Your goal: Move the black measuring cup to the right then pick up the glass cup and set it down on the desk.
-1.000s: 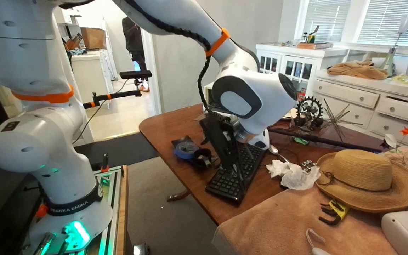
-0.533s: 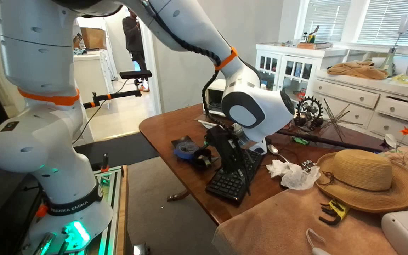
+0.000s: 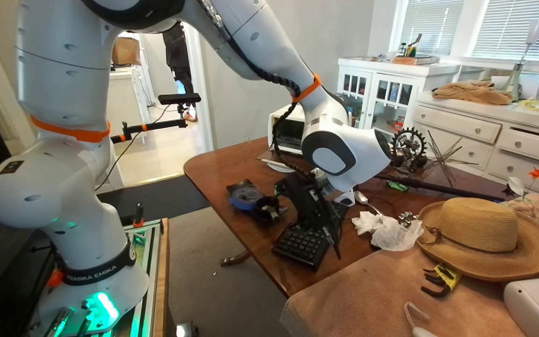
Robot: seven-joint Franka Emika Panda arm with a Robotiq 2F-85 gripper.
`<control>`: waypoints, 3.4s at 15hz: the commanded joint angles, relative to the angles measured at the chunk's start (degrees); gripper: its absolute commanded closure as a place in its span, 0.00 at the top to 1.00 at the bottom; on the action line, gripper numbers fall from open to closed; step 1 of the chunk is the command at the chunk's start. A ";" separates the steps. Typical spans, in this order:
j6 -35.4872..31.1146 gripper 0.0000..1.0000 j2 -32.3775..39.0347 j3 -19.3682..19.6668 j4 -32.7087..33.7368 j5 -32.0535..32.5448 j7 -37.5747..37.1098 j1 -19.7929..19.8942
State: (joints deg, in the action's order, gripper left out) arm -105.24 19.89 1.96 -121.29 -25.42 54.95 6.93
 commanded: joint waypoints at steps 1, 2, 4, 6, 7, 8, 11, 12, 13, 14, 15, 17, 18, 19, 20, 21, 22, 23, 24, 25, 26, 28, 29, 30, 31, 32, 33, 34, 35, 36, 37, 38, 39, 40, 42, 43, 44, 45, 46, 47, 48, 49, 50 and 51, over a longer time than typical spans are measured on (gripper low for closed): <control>0.46 1.00 3.76 -1.94 3.15 -0.80 2.99 1.50; 0.73 1.00 4.45 -2.32 3.72 -0.70 3.46 1.58; 1.74 1.00 5.88 -3.12 4.91 -0.55 4.48 1.78; 3.01 1.00 7.22 -3.93 5.93 -0.25 5.08 1.79; 3.42 1.00 7.67 -4.22 6.25 -0.05 5.18 1.70; 4.14 1.00 8.23 -4.50 6.75 -0.10 5.36 1.81; 6.10 0.86 9.62 -4.98 8.01 -0.09 5.66 2.00; 6.90 0.76 10.04 -5.01 8.49 -0.07 5.67 2.06; 7.60 0.71 10.44 -5.05 8.90 -0.07 5.72 2.11; 8.25 0.64 10.80 -5.09 9.31 -0.02 5.73 2.21; 9.19 0.57 11.21 -5.09 9.77 0.00 5.56 2.30; 10.41 0.49 11.83 -5.12 10.46 -0.07 5.71 2.56; 10.99 0.47 12.06 -5.08 10.78 -0.04 5.62 2.63; 11.46 0.45 12.32 -5.07 11.10 -0.05 5.60 2.71; 11.70 0.49 12.52 -5.06 11.31 -0.04 5.59 2.78; 12.00 0.50 12.70 -5.06 11.53 -0.04 5.61 2.85; 12.37 0.50 12.89 -5.05 11.78 -0.03 5.58 2.90; 12.60 0.50 13.05 -5.05 11.98 -0.02 5.63 2.95; 12.86 0.47 13.17 -5.06 12.17 -0.02 5.66 3.00; 13.10 0.26 13.28 -5.06 12.36 -0.02 5.68 3.04; 13.17 0.21 13.35 -5.06 12.45 -0.01 5.71 3.04; 13.39 0.05 13.49 -5.06 12.70 0.03 5.66 3.08; 13.43 0.00 13.52 -5.05 12.79 0.06 5.63 3.07; 13.58 0.00 13.60 -5.06 12.97 0.08 5.61 3.09; 13.75 0.00 13.67 -5.06 13.12 0.10 5.58 3.10; 14.02 0.00 13.77 -5.05 13.31 0.12 5.57 3.11; 14.29 0.24 13.89 -5.03 13.52 0.13 5.53 3.11; 14.47 0.24 13.99 -5.02 13.68 0.11 5.49 3.12; 14.43 0.31 14.00 -4.98 13.70 0.11 5.31 3.08; 14.21 0.40 13.98 -4.87 13.67 0.06 4.83 2.99; 13.73 0.49 13.89 -4.69 13.56 -0.02 4.19 2.89; 13.86 0.56 13.92 -4.72 13.64 -0.05 4.18 2.94; 14.00 0.63 13.99 -4.73 13.76 0.06 4.21 2.94; 14.27 0.72 14.15 -4.80 13.96 0.34 4.22 2.83; 15.16 0.79 14.61 -4.90 14.43 0.98 3.90 2.55; 15.80 0.79 14.90 -5.00 14.67 1.29 3.81 2.40; 16.36 0.82 15.14 -5.08 14.89 1.56 3.79 2.26; 16.96 0.78 15.45 -5.19 15.18 1.86 3.89 2.10; 17.68 0.75 15.77 -5.29 15.49 2.15 3.74 1.91; 18.37 0.75 16.12 -5.41 15.83 2.53 3.58 1.75; 18.97 0.72 16.44 -5.53 16.06 2.84 3.45 1.59; 19.52 0.69 16.67 -5.62 16.24 3.15 3.28 1.43; 20.25 0.53 17.02 -5.67 16.60 3.41 3.01 1.33; 21.13 0.47 17.44 -5.73 17.07 3.66 2.73 1.26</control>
State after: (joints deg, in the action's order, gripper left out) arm -87.42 35.21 -3.45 -106.91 -23.22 59.34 8.43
